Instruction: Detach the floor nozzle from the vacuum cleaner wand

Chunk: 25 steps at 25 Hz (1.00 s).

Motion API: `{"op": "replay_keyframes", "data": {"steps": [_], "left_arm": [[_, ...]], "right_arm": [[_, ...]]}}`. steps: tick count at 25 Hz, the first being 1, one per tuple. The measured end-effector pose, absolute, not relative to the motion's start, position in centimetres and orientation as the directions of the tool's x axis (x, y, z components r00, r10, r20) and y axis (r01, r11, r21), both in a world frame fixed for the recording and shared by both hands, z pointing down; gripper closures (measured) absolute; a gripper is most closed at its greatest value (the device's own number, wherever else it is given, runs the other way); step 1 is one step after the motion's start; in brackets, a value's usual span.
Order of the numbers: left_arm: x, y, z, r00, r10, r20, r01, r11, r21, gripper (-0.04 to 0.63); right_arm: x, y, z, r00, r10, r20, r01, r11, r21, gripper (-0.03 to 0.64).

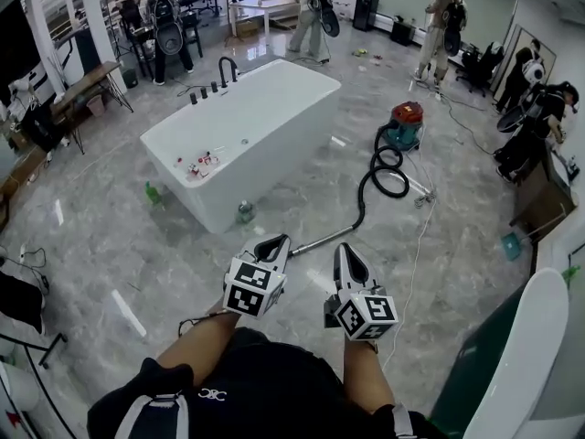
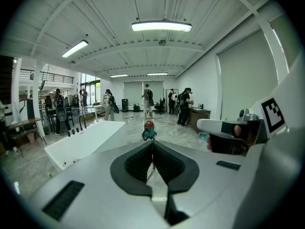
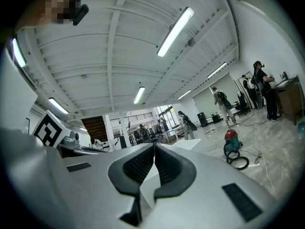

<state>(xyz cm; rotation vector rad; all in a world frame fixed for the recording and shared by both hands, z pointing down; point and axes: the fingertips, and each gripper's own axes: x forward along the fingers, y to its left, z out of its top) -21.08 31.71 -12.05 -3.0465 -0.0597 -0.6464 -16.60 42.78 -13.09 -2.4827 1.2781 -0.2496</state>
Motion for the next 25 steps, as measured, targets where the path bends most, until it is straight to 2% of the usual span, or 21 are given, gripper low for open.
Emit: {"op": "replay_keyframes", "data": {"steps": [4,13,25], "left_arm": [[-18.5,32.1,-11.6,0.915,0.021,0.403,0.027,-1.0,-0.011,0.586],[-11.6,32.0,-10.8,0.916,0.063,0.396,0.075,-0.997,-0.015,0.586],[1.9,22.8,-8.8,0.918,0.068,0.392,0.055,-0.998,0.044,0.586]], "right_arm": [[-14.9,43.1,-12.9,0.559,-0.829,0.003,-0.774,-0.523,-0.357,0.601],[-8.9,42.5,-11.3,0.569,-0.821,0.035,-0.758,-0.541,-0.364,0.601],[4.0,33.3,-10.4,0.546,-0.833,0.093,-0.785,-0.547,-0.291,0.601]]}}
